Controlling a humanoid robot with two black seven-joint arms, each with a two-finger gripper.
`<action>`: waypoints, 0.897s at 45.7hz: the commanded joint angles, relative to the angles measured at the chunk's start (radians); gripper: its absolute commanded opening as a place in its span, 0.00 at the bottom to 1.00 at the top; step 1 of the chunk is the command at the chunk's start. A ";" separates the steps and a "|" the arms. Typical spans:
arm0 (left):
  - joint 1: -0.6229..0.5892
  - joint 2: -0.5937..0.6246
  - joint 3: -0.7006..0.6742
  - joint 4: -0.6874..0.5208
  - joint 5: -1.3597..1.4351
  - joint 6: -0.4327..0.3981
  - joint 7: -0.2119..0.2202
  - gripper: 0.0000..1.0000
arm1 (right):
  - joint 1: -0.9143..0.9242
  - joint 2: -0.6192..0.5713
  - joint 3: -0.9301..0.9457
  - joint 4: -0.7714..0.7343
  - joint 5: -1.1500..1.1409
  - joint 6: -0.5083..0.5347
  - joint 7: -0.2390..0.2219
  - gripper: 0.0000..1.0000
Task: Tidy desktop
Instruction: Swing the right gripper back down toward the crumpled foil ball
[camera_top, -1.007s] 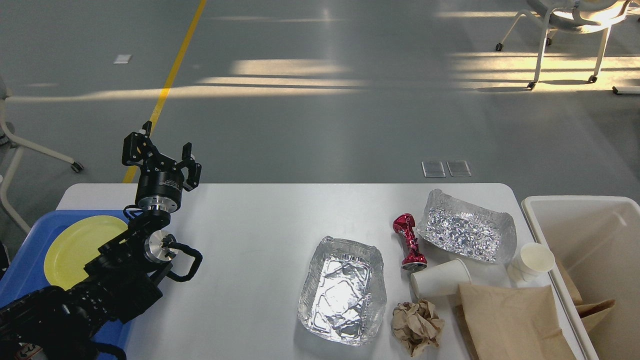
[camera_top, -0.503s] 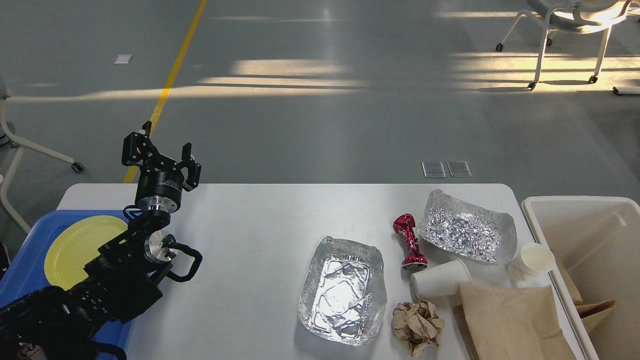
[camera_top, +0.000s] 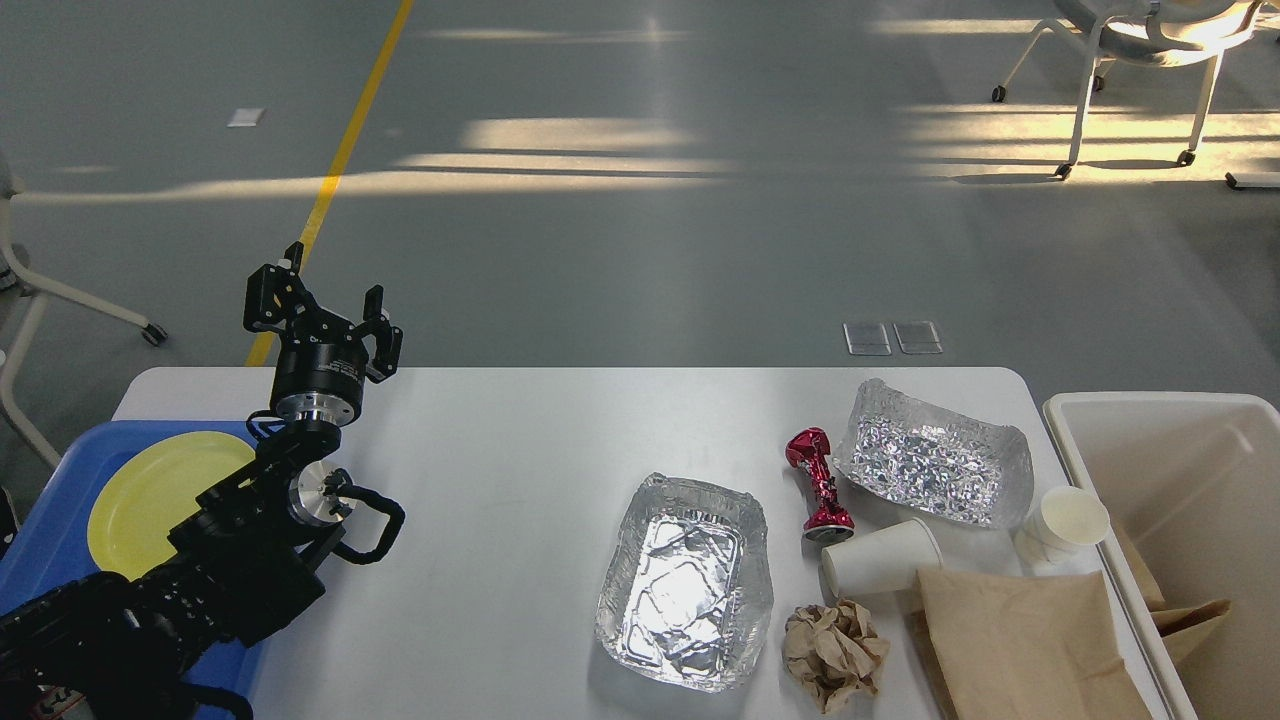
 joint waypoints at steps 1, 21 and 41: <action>0.000 0.000 0.000 0.000 0.001 0.000 0.000 0.97 | -0.116 0.030 0.005 0.001 -0.004 0.000 0.000 1.00; 0.000 0.000 0.000 0.000 0.000 0.000 0.000 0.97 | -0.507 0.055 0.005 -0.016 -0.052 -0.207 0.000 1.00; 0.000 0.000 0.000 0.000 0.000 0.000 0.000 0.97 | -0.876 0.055 0.036 -0.162 -0.052 -0.438 0.003 1.00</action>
